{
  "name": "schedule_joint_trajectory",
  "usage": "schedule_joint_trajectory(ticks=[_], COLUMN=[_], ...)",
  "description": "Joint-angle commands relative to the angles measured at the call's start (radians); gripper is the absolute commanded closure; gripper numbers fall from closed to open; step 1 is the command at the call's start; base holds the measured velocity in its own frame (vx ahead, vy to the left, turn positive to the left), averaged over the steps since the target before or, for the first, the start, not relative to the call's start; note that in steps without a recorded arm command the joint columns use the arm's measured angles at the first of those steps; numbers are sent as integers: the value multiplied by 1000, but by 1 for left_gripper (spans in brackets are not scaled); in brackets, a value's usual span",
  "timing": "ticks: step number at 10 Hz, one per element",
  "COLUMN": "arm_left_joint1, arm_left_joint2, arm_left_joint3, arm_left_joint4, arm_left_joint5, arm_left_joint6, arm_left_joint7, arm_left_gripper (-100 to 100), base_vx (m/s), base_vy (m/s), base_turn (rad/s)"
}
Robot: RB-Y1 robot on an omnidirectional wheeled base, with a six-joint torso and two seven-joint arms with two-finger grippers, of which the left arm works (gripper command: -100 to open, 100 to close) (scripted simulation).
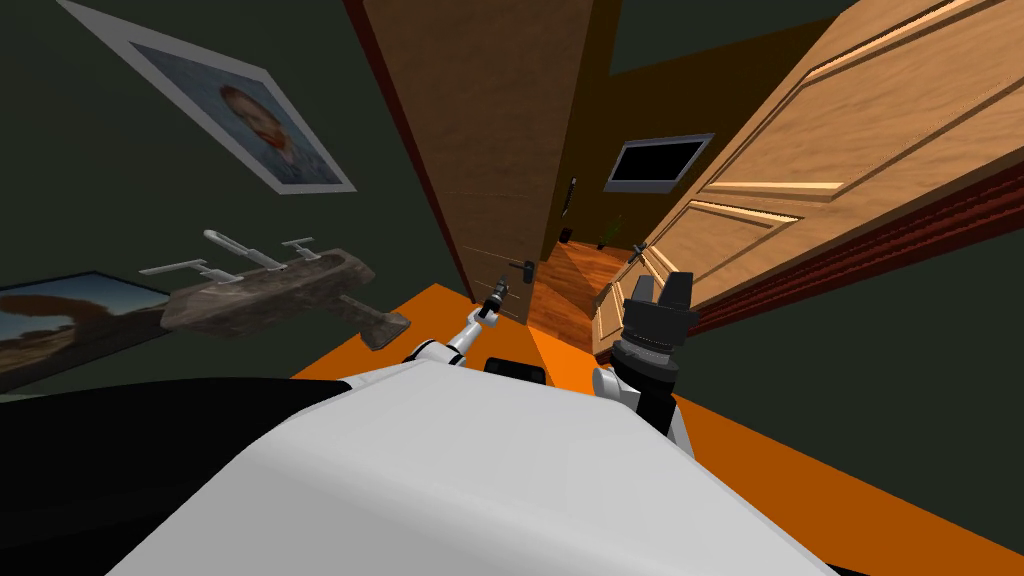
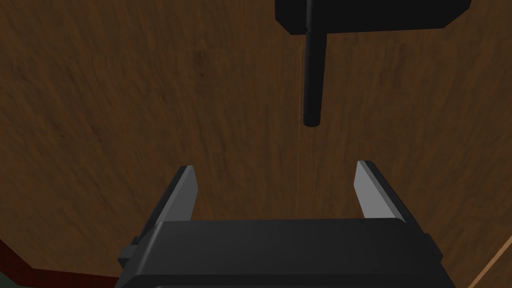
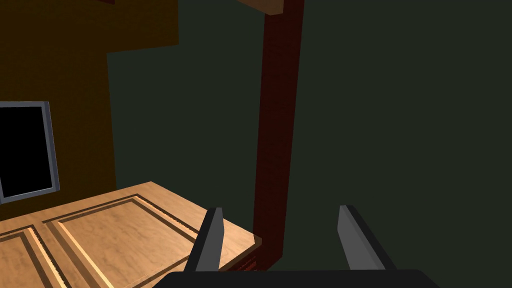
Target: Push the door open
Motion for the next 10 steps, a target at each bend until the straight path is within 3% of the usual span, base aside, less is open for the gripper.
schedule_joint_trajectory(ticks=[1, 6, 10], arm_left_joint1=[-24, -88, -122], arm_left_joint2=[-5, -23, -35], arm_left_joint3=[-2, -7, -10], arm_left_joint4=[41, 147, 202], arm_left_joint5=[0, 0, 0], arm_left_joint6=[2, 11, 16], arm_left_joint7=[2, 5, 7], arm_left_gripper=[-100, -100, -100], base_vx=[77, 65, 61], base_vy=[38, 28, 24], base_turn=[-31, -39, -27])
